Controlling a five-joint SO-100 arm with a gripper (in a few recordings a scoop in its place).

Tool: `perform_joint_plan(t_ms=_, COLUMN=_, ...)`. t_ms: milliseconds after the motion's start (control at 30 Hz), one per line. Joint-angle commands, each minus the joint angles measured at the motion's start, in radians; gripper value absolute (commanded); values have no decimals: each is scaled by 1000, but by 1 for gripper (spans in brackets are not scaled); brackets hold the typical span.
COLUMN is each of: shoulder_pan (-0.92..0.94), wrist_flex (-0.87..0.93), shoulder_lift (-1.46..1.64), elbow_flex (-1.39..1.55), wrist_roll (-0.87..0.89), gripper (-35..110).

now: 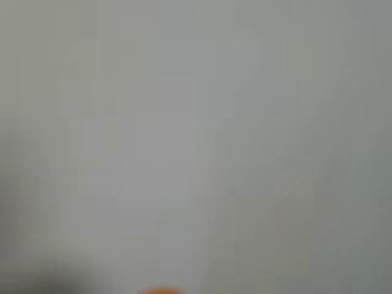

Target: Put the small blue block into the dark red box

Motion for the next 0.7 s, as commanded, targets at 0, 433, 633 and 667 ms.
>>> perform_joint_plan(t_ms=0, shoulder_pan=-48, wrist_flex=12, shoulder_lift=18, elbow_flex=12, wrist_roll=-35, gripper=0)
perform_joint_plan(t_ms=433, shoulder_pan=-107, wrist_flex=6, shoulder_lift=18, elbow_flex=64, wrist_roll=-44, gripper=0)
perform_joint_plan(t_ms=633, shoulder_pan=-107, wrist_flex=6, shoulder_lift=18, elbow_flex=64, wrist_roll=-41, gripper=0)
perform_joint_plan(t_ms=667, shoulder_pan=-107, wrist_flex=6, shoulder_lift=18, elbow_flex=64, wrist_roll=-41, gripper=0)
